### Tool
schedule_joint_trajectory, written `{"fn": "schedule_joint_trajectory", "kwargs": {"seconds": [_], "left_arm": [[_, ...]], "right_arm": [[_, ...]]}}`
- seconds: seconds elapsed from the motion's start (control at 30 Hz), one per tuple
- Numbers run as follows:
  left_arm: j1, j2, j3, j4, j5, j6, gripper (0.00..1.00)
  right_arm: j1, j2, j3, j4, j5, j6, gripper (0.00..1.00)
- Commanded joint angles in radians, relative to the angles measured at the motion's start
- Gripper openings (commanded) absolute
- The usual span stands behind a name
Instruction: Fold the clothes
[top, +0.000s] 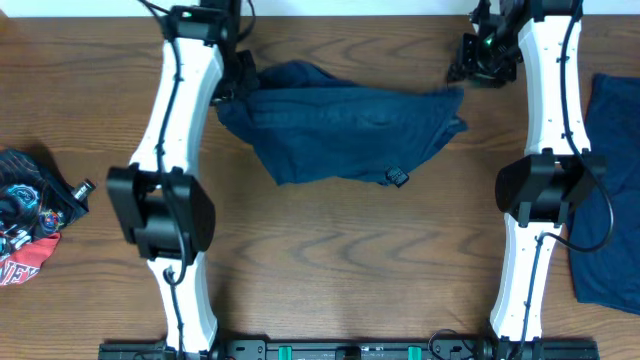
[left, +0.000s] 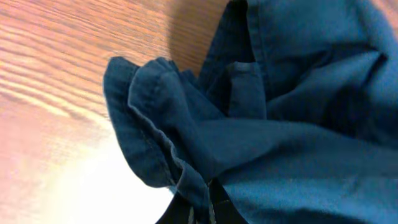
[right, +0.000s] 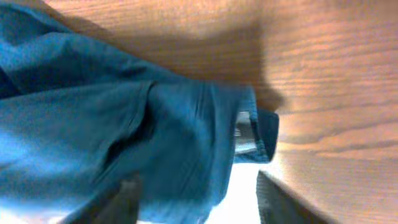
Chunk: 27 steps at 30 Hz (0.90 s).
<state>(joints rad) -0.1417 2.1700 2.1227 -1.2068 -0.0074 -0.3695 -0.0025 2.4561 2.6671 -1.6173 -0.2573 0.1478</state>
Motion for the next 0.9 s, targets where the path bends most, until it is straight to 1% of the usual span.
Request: {"fn": "schedule_joint_trajectory", "kwargs": {"seconds": [0.0,0.1,0.13,0.17,0.2,0.3,0.37,0.47,0.57,0.7,0.73,0.77,0.87], "left_arm": [[-0.009,0.002,0.008,0.009,-0.026,-0.009,0.06],[-0.008,0.001,0.008,0.023,-0.026,-0.009,0.06],[-0.006,0.001,0.008,0.023,-0.03,-0.009,0.06],[-0.005,0.001,0.008,0.023,-0.03,-0.009,0.06],[-0.005,0.001,0.008,0.023,-0.03,-0.009,0.06],[-0.006,0.001,0.008,0.03,-0.03,-0.009,0.06],[-0.006,0.001,0.008,0.034,-0.031,-0.008,0.06],[-0.005,0.001,0.008,0.034,-0.031,-0.008,0.06],[-0.005,0.001,0.008,0.03,-0.034,-0.005,0.06],[-0.005,0.001,0.008,0.029,-0.035,-0.005,0.06],[-0.005,0.001,0.008,0.026,-0.038,-0.005,0.06],[-0.005,0.001,0.008,0.023,-0.038,0.0,0.06],[-0.005,0.001,0.008,0.018,-0.05,0.003,0.06]], "right_arm": [[-0.013,0.009,0.006,0.009,0.021,-0.006,0.63],[-0.03,0.007,0.006,-0.005,0.009,-0.007,0.58],[-0.036,0.007,0.006,-0.022,0.003,-0.008,0.52],[-0.038,0.007,0.006,-0.039,-0.006,-0.019,0.49],[-0.039,0.007,0.006,-0.069,-0.02,-0.039,0.49],[-0.022,0.003,-0.042,-0.081,-0.036,-0.079,0.55],[0.004,0.003,-0.058,-0.081,-0.071,-0.114,0.61],[0.055,0.003,-0.064,-0.082,-0.069,-0.116,0.62],[0.111,0.003,-0.071,-0.081,-0.019,-0.1,0.64],[0.151,0.003,-0.096,-0.082,0.003,-0.093,0.62],[0.156,0.0,-0.114,-0.082,0.003,-0.093,0.57],[0.158,-0.009,-0.137,-0.082,0.003,-0.091,0.54],[0.16,-0.056,-0.218,-0.081,0.054,-0.066,0.5]]}}
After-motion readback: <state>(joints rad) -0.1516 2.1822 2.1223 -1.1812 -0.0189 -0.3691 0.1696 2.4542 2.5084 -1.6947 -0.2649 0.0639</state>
